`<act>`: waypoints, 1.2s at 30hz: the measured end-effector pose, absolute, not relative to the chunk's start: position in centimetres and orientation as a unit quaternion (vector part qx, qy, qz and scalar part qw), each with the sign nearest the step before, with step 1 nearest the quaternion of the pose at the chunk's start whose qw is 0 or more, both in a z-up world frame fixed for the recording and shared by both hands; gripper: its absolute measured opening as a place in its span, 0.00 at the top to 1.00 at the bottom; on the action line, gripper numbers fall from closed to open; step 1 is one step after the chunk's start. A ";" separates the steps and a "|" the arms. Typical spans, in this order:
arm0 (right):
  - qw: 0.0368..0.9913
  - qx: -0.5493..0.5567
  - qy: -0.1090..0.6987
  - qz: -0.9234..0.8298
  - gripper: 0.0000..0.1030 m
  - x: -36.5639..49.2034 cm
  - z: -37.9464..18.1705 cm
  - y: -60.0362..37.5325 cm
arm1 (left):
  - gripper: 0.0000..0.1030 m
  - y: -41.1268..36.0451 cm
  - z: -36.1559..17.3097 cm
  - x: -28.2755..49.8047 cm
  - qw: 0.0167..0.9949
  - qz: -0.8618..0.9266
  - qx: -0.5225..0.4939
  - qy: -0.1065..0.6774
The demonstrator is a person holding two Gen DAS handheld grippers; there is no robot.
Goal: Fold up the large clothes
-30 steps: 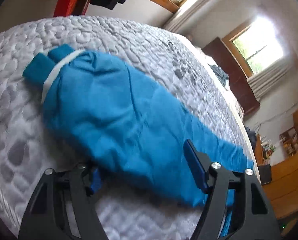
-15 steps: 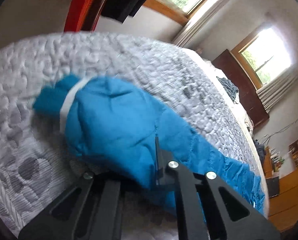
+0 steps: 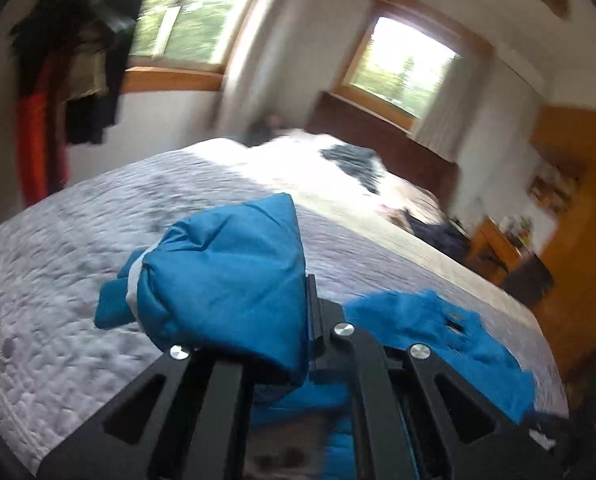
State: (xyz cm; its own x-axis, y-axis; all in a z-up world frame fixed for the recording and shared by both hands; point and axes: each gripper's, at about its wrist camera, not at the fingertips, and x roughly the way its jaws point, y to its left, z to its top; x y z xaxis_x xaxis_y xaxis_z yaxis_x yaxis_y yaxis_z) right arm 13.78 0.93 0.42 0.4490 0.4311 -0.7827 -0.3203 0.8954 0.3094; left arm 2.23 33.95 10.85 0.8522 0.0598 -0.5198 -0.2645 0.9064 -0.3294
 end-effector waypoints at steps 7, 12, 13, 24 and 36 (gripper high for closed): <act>0.858 0.052 0.473 0.193 0.24 14.2 0.2 -0.2 | 0.98 24.3 10.9 5.6 0.951 0.018 -0.144 0.274; 0.862 0.058 0.470 0.178 0.24 14.5 0.2 -1.4 | 0.98 17.8 8.6 8.0 0.945 -0.036 -0.123 0.301; 0.863 0.061 0.470 0.176 0.24 14.5 0.3 -1.8 | 0.98 16.8 8.1 8.4 0.943 -0.043 -0.120 0.307; 0.856 0.073 0.486 0.160 0.24 15.7 -1.1 -3.1 | 0.98 9.3 0.7 11.6 0.919 -0.092 -0.070 0.376; 0.846 0.072 0.506 0.152 0.24 16.5 -3.1 -3.0 | 0.86 12.1 -0.6 8.4 0.865 -0.221 -0.104 0.438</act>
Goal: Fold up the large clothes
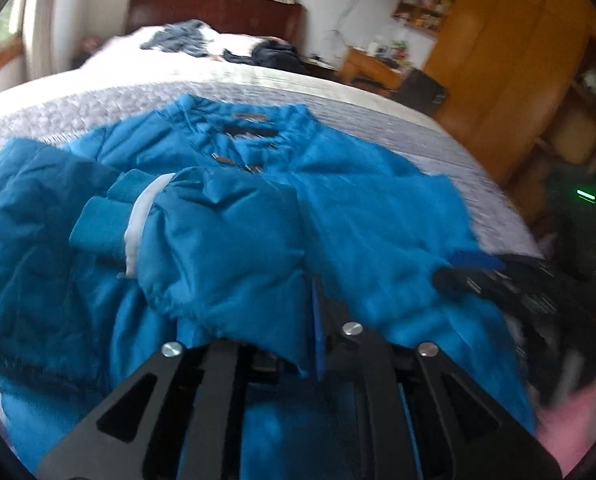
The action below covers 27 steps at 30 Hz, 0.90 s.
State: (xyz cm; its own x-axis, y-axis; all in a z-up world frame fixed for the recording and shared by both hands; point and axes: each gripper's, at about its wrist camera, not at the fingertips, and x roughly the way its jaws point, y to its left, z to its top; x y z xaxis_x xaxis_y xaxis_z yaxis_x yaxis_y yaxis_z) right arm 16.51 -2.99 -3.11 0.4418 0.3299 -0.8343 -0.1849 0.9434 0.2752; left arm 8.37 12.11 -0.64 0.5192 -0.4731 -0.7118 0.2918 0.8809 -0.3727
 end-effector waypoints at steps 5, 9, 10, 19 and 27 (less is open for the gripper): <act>0.829 0.113 0.506 0.209 0.23 16.3 -1.5 -1.4 | 0.82 17.5 1.4 5.3 0.874 -0.238 -0.139 0.400; 0.784 0.150 0.535 0.279 0.22 17.2 -1.2 2.6 | 0.70 19.8 1.3 5.2 0.886 -0.220 -0.152 0.379; 0.772 0.159 0.542 0.292 0.22 17.4 -1.3 3.5 | 0.67 19.7 1.0 5.3 0.884 -0.221 -0.155 0.381; 0.723 0.176 0.601 0.292 0.23 19.7 -3.5 9.8 | 0.62 16.7 -3.0 6.3 0.857 -0.257 -0.124 0.428; 0.741 0.149 0.589 0.285 0.79 20.7 -3.2 11.0 | 0.56 21.7 0.6 5.8 0.880 -0.232 -0.165 0.381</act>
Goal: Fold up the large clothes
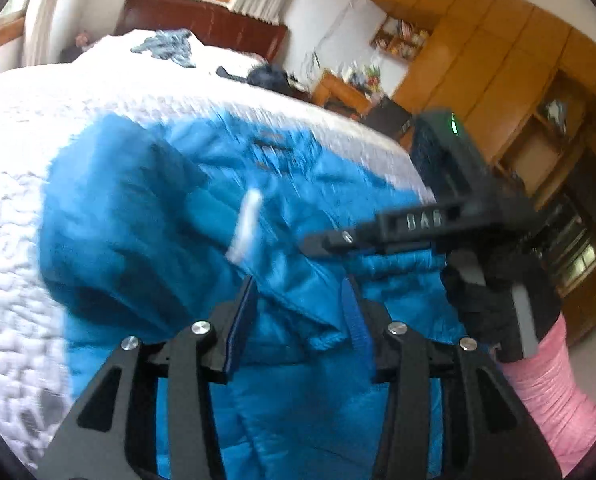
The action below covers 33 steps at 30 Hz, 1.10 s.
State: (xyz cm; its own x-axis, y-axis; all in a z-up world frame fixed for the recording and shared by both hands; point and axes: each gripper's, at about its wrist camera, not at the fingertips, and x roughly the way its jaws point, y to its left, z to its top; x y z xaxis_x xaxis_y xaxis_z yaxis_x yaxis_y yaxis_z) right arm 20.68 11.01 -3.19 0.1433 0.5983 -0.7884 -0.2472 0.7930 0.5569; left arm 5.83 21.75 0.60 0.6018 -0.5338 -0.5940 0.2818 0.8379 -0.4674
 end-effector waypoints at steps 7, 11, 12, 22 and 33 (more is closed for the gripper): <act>0.814 0.099 0.527 0.221 0.82 21.2 1.6 6.8 | 0.55 26.4 1.9 6.9 0.891 -0.181 -0.224 0.352; 0.806 0.108 0.551 0.186 0.82 22.8 -0.7 4.4 | 0.55 25.7 1.5 8.9 0.893 -0.160 -0.208 0.366; 0.804 0.111 0.556 0.179 0.82 23.2 -1.7 4.1 | 0.55 25.2 1.2 9.5 0.893 -0.156 -0.197 0.372; 0.835 0.062 0.532 0.125 0.55 22.4 -1.2 2.9 | 0.56 25.0 -4.3 13.4 0.873 -0.151 -0.177 0.429; 0.834 -0.171 0.508 0.133 0.20 20.2 -1.3 16.2 | 0.52 25.6 -3.5 11.2 0.876 -0.141 -0.187 0.421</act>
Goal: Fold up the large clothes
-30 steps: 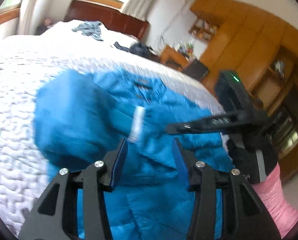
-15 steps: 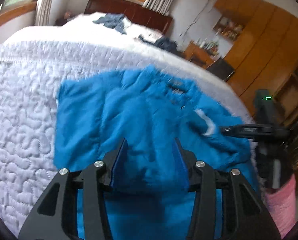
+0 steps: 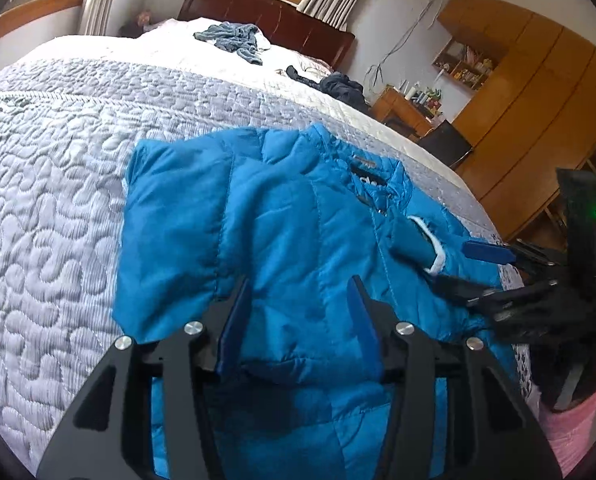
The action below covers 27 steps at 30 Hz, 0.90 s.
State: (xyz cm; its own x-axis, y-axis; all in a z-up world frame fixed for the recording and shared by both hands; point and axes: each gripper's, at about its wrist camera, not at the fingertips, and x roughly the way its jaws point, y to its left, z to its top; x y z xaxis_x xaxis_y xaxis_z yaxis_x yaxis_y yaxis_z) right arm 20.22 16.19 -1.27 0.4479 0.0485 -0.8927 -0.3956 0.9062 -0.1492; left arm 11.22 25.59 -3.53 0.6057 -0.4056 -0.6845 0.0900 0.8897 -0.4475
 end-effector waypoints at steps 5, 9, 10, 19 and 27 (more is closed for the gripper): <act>0.834 -0.172 0.515 0.100 0.57 21.6 -2.5 14.9 | 0.52 25.0 -3.9 11.1 0.883 -0.144 -0.165 0.415; 0.848 -0.088 0.510 0.113 0.73 21.4 0.0 10.9 | 0.52 24.9 -4.1 11.1 0.884 -0.142 -0.163 0.415; 0.855 -0.063 0.501 0.114 0.74 21.1 0.9 9.1 | 0.52 24.9 -4.1 11.1 0.884 -0.142 -0.163 0.414; 0.825 0.145 0.528 0.142 0.68 19.0 0.6 -4.0 | 0.52 24.4 -4.1 10.9 0.889 -0.133 -0.150 0.412; 0.792 0.264 0.524 0.168 0.53 19.4 -3.3 -9.5 | 0.50 23.6 -0.8 9.4 0.902 -0.133 -0.147 0.383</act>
State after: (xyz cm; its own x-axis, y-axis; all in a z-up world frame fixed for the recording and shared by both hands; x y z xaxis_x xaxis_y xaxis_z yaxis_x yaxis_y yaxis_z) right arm 19.39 -9.53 -3.31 0.3948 0.5421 -0.7418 0.0102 0.8048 0.5935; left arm 9.37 23.60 -0.77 0.6722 -0.3519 -0.6514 0.1264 0.9214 -0.3674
